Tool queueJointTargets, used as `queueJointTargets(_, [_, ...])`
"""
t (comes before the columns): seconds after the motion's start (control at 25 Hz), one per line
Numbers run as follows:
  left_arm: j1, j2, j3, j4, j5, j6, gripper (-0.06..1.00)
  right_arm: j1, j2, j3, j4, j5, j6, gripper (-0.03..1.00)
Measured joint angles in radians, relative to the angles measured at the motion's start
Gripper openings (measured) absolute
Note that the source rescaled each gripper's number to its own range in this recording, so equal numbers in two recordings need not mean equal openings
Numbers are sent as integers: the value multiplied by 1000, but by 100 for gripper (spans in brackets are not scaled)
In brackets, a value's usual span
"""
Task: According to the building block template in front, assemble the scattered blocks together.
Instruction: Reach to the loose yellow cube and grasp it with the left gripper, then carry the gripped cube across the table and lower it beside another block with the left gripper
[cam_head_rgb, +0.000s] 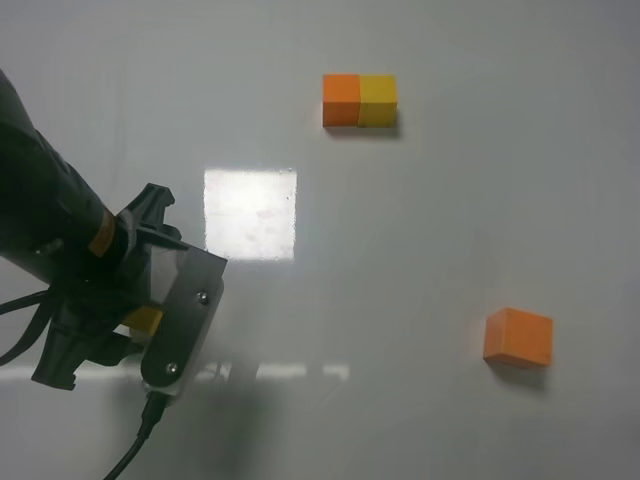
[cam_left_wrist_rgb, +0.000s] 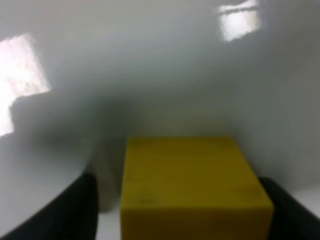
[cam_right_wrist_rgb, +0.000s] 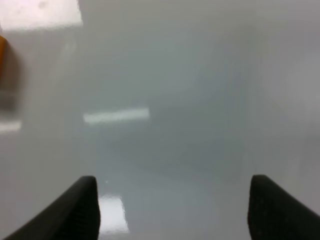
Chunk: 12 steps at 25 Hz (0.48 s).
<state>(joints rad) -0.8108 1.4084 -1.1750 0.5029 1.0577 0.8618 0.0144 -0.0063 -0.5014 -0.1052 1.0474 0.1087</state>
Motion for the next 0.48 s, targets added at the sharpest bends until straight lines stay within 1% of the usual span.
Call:
queueJointTargets(0.04, [0,0,0,-1,0,0,28,0,0,0,0,0,0,58])
queueJointTargets(0.08, [0,1,0,-4,1,1,0,0,0,0,0,0,0,58])
queueJointTargets(0.12, [0,1,0,-5,3,1,4,0,0,0,0,0,0,58])
queueJointTargets(0.36, [-8,0,-6,-6,38,20,4,0,0,0,0,0,0,58])
queueJointTargets(0.44, [-32,-2,-32,-7,61,1,4,0,0,0,0,0,0,58])
queueJointTargets(0.48, [-51,-4,-58,-6,70,-27,4,0,0,0,0,0,0,58])
